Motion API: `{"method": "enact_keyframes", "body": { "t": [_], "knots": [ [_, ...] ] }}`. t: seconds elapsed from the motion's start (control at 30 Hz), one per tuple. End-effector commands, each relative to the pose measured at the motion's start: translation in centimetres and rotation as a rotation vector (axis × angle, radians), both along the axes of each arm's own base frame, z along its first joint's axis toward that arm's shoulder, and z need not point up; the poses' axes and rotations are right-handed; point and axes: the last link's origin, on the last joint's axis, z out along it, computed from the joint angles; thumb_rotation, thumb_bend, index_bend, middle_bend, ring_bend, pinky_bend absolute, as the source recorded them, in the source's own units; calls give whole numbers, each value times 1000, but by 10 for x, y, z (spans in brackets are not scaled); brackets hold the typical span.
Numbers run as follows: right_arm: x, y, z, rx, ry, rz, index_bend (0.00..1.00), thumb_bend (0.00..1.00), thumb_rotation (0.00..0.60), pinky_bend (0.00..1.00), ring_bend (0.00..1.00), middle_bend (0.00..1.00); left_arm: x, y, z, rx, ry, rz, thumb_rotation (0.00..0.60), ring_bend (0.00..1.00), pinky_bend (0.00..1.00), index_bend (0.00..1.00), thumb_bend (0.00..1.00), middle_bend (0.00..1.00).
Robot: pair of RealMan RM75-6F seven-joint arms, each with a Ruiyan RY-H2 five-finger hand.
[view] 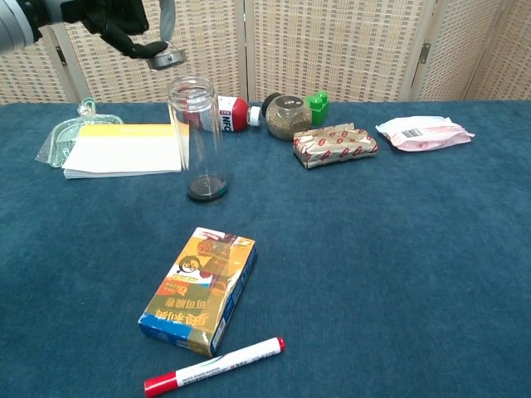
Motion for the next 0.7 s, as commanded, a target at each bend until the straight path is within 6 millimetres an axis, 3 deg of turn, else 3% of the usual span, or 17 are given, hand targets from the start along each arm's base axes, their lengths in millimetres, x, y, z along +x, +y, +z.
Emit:
{"method": "enact_keyframes", "body": {
  "t": [0.03,0.7],
  "knots": [
    [0,0,-1,3,1,-2,20,287,600,235,78,130,2,3,-6,-7,10,1,600,962,1000,620,456,998],
    [-5,3,-1,-1,-4,-17,20,286,600,235,77,130,-1,11,-24,-1,103,10,600,962,1000,616,455,998]
  ]
}}
